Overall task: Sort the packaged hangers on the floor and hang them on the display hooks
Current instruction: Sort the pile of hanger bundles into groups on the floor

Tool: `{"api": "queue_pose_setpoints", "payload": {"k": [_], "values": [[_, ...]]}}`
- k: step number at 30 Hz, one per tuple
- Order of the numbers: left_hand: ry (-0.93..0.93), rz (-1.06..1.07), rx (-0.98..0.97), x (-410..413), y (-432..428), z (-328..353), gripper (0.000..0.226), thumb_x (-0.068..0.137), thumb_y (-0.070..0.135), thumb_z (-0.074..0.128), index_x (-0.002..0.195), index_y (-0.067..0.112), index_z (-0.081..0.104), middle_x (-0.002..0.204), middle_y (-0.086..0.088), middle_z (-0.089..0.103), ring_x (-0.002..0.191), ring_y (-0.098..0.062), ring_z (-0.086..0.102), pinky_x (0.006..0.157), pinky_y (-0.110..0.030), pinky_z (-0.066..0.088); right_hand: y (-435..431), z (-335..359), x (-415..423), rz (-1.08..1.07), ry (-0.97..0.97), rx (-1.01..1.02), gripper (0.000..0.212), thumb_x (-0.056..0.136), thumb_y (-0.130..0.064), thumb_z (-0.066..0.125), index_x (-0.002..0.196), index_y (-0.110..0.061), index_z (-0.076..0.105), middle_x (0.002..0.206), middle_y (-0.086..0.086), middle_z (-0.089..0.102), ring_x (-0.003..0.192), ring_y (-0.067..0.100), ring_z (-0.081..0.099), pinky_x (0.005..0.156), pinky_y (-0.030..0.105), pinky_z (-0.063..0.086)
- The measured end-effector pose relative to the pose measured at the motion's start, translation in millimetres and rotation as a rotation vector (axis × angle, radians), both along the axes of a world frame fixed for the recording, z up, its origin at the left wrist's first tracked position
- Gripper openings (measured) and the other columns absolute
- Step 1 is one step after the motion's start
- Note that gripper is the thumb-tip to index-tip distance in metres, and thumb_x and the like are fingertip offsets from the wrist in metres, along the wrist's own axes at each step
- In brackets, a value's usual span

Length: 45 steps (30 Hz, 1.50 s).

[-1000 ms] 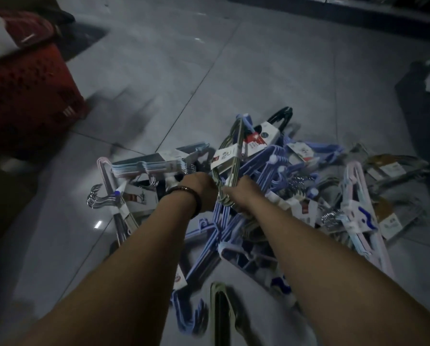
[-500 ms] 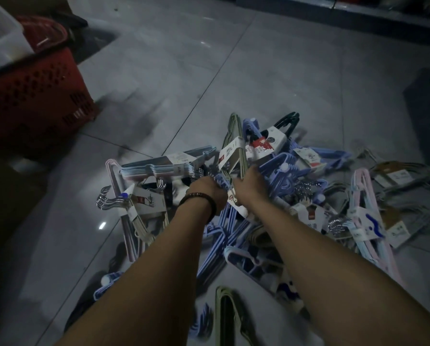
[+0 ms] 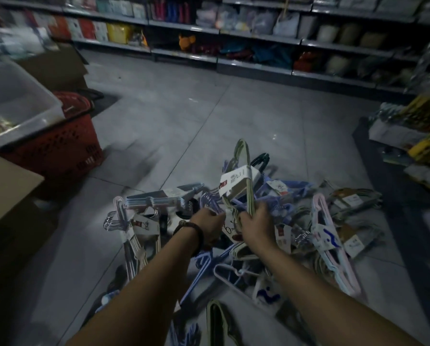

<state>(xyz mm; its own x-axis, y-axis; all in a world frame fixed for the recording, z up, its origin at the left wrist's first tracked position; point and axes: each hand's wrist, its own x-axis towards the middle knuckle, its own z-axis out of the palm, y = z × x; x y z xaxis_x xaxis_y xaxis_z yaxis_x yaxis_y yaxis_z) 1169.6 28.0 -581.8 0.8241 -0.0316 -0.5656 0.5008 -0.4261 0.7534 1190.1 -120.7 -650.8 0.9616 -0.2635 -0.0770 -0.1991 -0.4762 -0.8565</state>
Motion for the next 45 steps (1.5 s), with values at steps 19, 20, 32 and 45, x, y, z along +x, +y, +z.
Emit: {"api": "queue_pose_setpoints", "payload": {"k": [19, 20, 32, 45], "values": [[0.032, -0.043, 0.101, -15, -8, -36, 0.026, 0.104, 0.033, 0.050, 0.108, 0.010, 0.062, 0.107, -0.013, 0.064, 0.100, -0.034, 0.070, 0.078, -0.045, 0.064, -36, -38, -63, -0.258, 0.107, 0.442, 0.014, 0.099, -0.020, 0.060, 0.112, -0.017, 0.062, 0.103, 0.013, 0.075, 0.087, 0.033, 0.074, 0.077, 0.051, 0.063], [0.042, 0.015, 0.053, -12, -10, -46, 0.025, 0.103, 0.034, 0.051, 0.109, 0.011, 0.060, 0.111, -0.015, 0.064, 0.102, -0.035, 0.069, 0.085, -0.050, 0.062, -41, -34, -58, -0.281, 0.161, 0.559, 0.015, 0.098, -0.019, 0.059, 0.110, -0.014, 0.065, 0.101, 0.017, 0.077, 0.084, 0.037, 0.076, 0.073, 0.055, 0.064], [-0.072, 0.257, -0.104, 50, -37, -90, 0.080, 0.085, 0.013, 0.061, 0.156, 0.030, 0.030, 0.145, -0.015, 0.053, 0.124, -0.038, 0.058, 0.103, -0.053, 0.054, -52, -33, -86, -0.249, 0.016, 0.603, 0.023, 0.104, -0.010, 0.053, 0.126, -0.013, 0.059, 0.105, 0.022, 0.071, 0.075, 0.024, 0.076, 0.056, 0.036, 0.060], [-0.207, -0.034, 0.295, 85, -30, -96, 0.061, 0.094, -0.003, 0.049, 0.150, 0.021, 0.049, 0.148, -0.013, 0.055, 0.132, -0.033, 0.054, 0.111, -0.042, 0.047, -9, -86, -98, -0.381, 0.018, 0.585, 0.024, 0.106, -0.009, 0.051, 0.130, -0.007, 0.053, 0.100, 0.005, 0.061, 0.082, 0.013, 0.058, 0.064, 0.017, 0.047]]}}
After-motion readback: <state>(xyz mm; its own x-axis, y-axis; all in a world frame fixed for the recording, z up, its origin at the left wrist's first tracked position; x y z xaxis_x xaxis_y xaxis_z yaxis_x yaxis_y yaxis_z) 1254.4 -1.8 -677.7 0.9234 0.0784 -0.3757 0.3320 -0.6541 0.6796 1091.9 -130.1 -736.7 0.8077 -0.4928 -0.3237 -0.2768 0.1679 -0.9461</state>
